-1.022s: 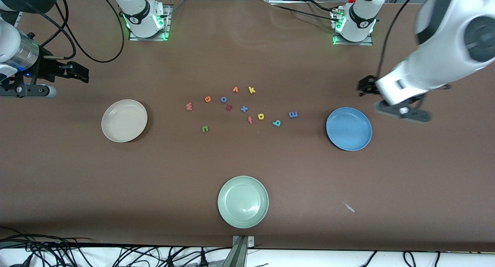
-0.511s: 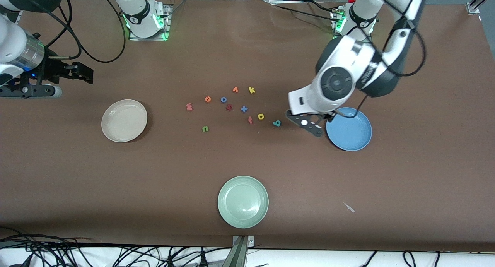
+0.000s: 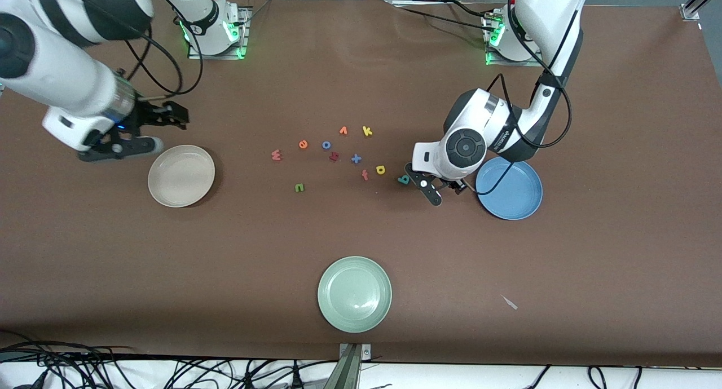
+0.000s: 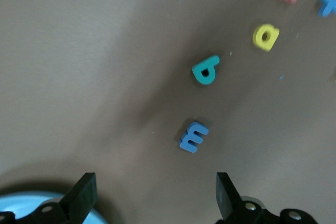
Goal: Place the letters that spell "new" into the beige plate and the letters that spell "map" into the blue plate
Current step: 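Reach the left gripper to the blue letter while the right gripper reaches the pink letter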
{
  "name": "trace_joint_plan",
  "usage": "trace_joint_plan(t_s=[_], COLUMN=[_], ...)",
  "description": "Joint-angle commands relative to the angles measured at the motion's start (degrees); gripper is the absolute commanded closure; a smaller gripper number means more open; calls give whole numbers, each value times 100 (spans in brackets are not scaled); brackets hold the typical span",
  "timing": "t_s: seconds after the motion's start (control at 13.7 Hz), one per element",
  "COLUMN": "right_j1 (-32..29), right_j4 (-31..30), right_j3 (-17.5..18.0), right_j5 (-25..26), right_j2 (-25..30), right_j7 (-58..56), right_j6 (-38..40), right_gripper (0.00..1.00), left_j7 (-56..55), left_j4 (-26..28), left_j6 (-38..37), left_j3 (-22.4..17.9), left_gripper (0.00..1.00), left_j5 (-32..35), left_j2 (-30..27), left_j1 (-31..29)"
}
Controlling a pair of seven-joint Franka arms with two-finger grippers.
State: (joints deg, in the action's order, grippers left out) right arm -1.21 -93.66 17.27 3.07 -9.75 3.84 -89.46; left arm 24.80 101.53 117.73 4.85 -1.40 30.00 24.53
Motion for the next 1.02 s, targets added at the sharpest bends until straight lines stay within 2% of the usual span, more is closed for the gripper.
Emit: trace_joint_plan(t_s=[0.0,0.22,0.44,0.58,0.8,0.95], right_j1=[252,534,561,561,675,762], right_j4=[-159,-1176,-2364,-2988,-3543,-3632], right_j3=[30,65,355,531,540,540], right_j5=[-70,-9,62,263,413,422], right_j2=[-614,-598,-449,-405,-509,-668], right_j7=[38,643,1047,1354,1610,1882], right_j6=[-605,-1974,-3452,-4173,-5131,-5319], right_gripper=[0,0,0,0,0,0], left_j7=[375,455,412,420,411,411], left_j4=[454,920,1403,1440,1449,1449], left_j6=[530,926,1646,1753,1963,2087], left_j3=[129,227,236,227,227,227], left_gripper=[1,2,2,3,5,7], left_j5=[-106,-36,-9,-9,-9,-1], left_j2=[-100,-144,-144,-118,-21,49], left_j1=[-9,16,131,157,175,245])
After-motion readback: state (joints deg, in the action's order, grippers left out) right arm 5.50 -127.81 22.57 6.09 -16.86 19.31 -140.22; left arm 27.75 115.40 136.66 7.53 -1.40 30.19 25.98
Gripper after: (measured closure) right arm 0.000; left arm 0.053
